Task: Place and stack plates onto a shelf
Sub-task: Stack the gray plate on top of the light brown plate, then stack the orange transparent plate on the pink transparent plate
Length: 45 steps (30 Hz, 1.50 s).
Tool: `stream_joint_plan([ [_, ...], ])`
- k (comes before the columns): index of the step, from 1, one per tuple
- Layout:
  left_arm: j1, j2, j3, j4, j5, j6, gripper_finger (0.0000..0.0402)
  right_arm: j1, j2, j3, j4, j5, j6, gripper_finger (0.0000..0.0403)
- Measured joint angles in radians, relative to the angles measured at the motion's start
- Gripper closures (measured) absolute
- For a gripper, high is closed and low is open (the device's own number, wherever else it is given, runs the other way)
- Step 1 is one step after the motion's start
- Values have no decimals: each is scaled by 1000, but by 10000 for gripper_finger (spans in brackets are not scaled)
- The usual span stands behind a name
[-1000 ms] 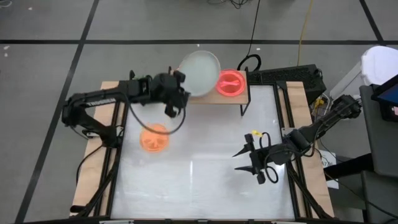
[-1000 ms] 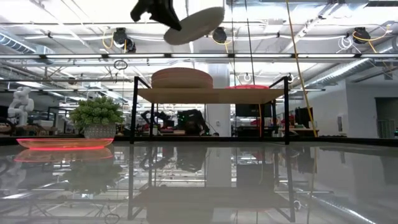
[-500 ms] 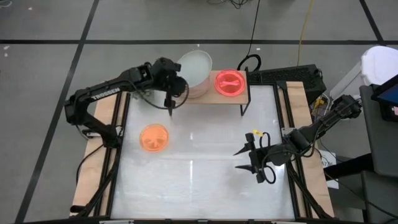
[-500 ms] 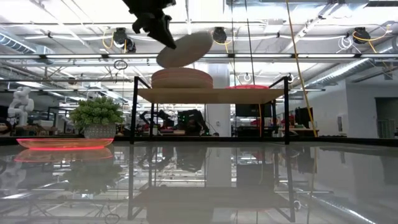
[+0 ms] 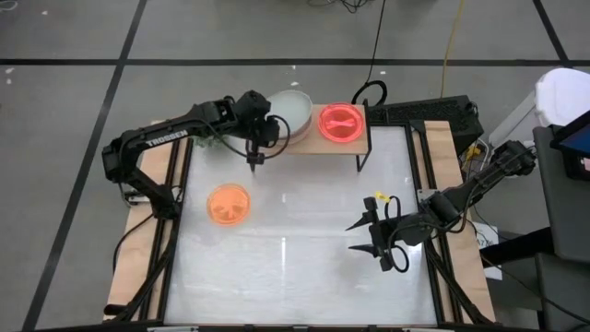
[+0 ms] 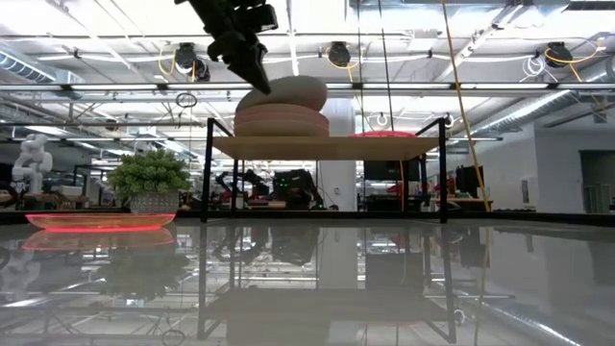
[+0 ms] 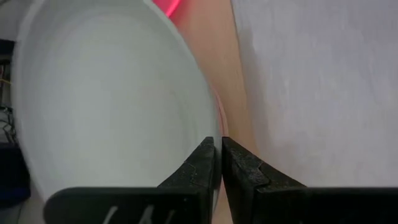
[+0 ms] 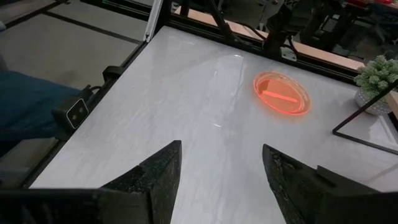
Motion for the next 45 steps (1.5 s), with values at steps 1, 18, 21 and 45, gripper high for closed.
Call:
stream_joint_plan([
  [1,0,0,0,-2,0,-6,373,0,0,0,0,0,0,197],
  [18,-6,0,0,-18,-2,-20,370,0,0,0,-1,0,0,197],
  [21,-6,0,0,-14,-4,-24,370,0,0,0,-1,0,0,197],
  [45,-169,-26,0,-53,-156,-250,229,0,0,0,-29,-2,20,197],
])
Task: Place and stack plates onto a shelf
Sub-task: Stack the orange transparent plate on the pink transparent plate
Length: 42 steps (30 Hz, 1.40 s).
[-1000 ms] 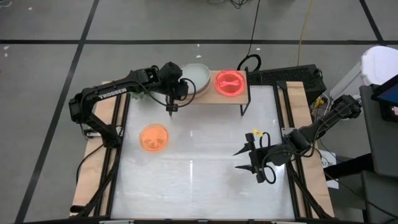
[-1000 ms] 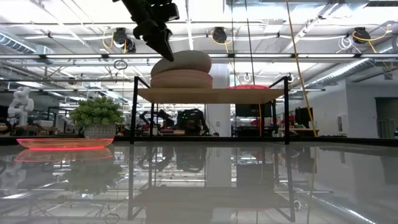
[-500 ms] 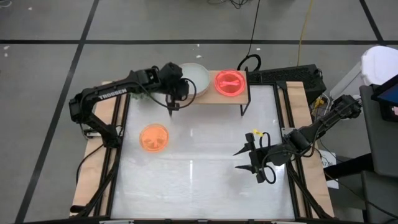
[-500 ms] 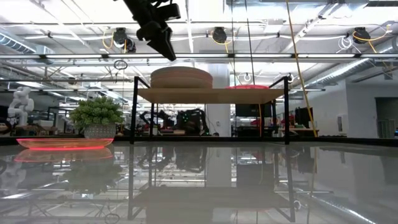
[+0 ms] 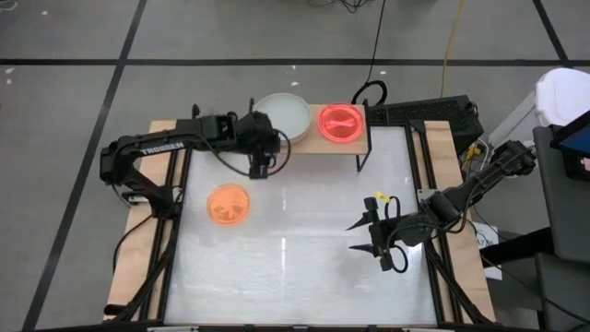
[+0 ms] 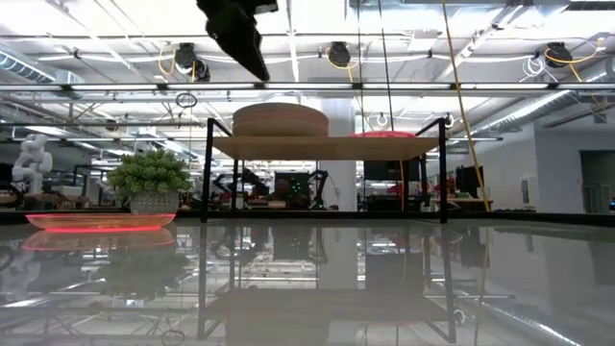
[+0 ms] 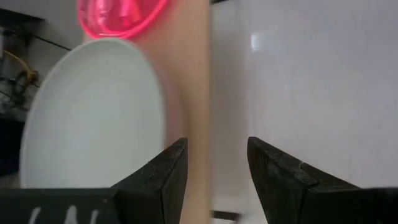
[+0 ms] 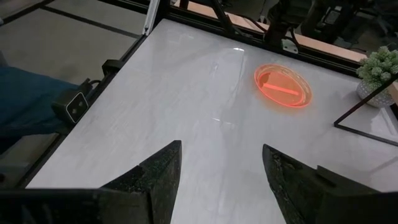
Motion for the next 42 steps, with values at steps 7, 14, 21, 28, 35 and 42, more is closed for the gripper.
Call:
stream_joint_plan([
  [7,-150,-19,1,-183,0,-263,229,0,0,0,-2,-3,7,197],
  [14,-348,-17,-108,-226,-43,-501,229,0,1,0,-1,-3,8,197],
  [21,-527,-18,-360,-147,-197,-821,229,0,4,0,0,-5,15,197],
  [28,-675,-17,-598,67,-233,-1002,229,0,4,0,41,-5,15,197],
  [35,-805,-17,-727,117,-371,-1034,229,1,5,-5,73,-4,53,197],
  [42,-868,-17,-795,117,-401,-1049,229,0,5,-113,212,-4,60,197],
])
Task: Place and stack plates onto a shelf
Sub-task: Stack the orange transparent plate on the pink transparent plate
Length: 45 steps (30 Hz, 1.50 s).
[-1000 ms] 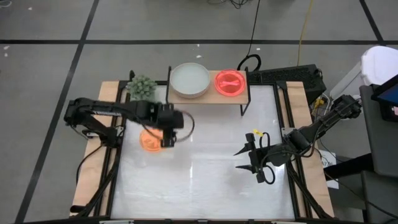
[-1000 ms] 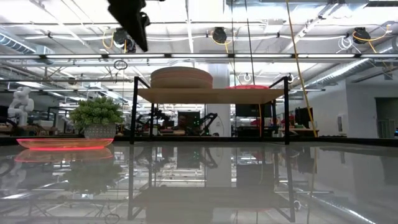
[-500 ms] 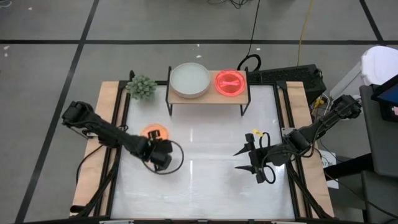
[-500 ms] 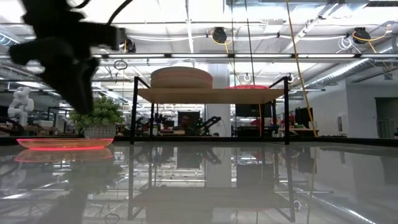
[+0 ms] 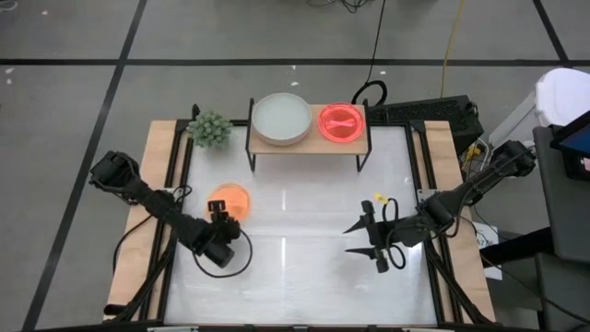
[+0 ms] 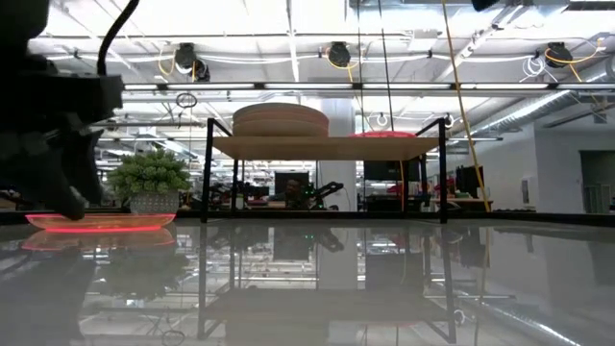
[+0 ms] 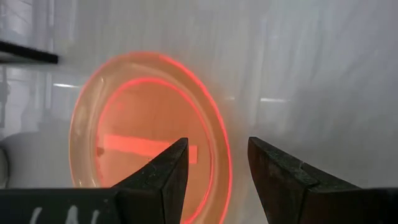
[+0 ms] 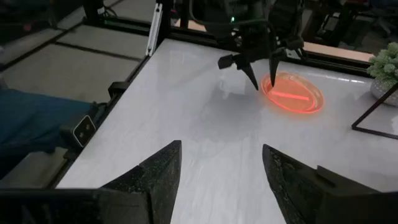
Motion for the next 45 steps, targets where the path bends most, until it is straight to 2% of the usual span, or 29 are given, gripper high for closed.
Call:
stream_joint_plan([
  [8,-36,-1,-67,22,27,-69,229,0,0,-34,45,-2,-1,197],
  [13,-58,-3,-92,27,5,-92,237,0,0,-35,60,-2,-22,197],
  [21,-66,0,-96,23,-4,-49,320,0,0,-35,88,-1,-50,197],
  [32,-65,1,-97,18,5,-38,390,0,0,-35,88,-1,-48,197],
  [39,-65,1,-89,18,16,-62,395,0,0,-35,88,0,-47,197],
  [45,-65,1,-34,11,23,-10,395,0,0,-35,105,0,-47,197],
])
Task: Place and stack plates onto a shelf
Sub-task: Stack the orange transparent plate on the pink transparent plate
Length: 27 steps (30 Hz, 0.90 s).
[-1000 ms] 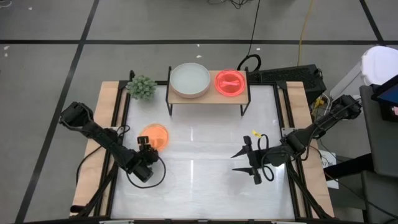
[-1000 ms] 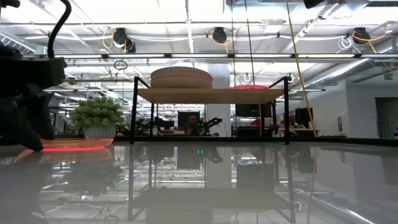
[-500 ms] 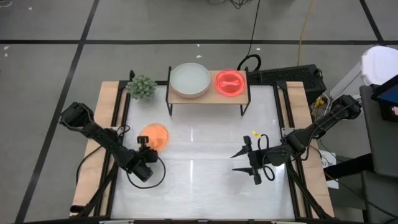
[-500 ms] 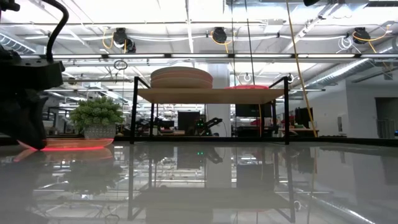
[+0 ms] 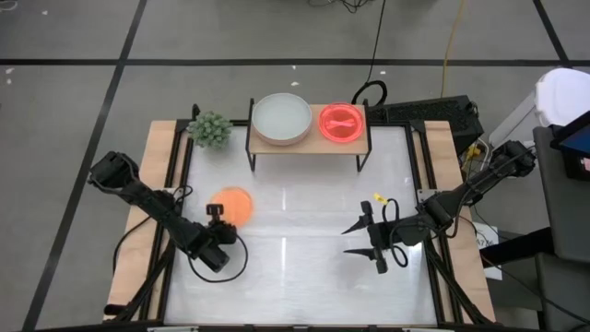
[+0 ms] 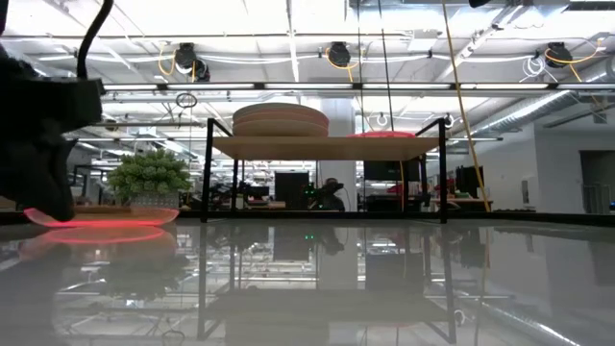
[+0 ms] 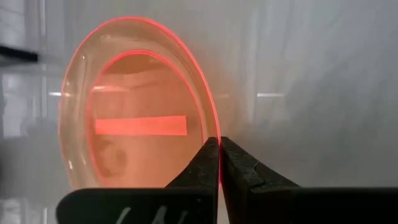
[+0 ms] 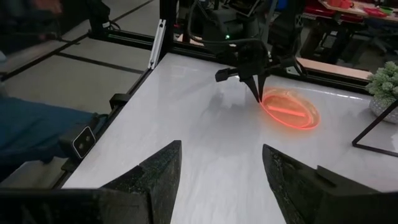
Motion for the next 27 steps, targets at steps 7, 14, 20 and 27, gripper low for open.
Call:
stream_joint_plan([
  [7,0,0,101,-15,-1,145,395,0,19,0,5,-2,17,197],
  [14,0,0,217,-13,-6,408,395,-2,89,0,28,-3,-18,197],
  [20,0,0,289,-2,-8,729,396,-9,212,0,192,-3,-188,202],
  [27,16,0,354,22,-5,1013,396,-29,372,24,336,-3,-381,227],
])
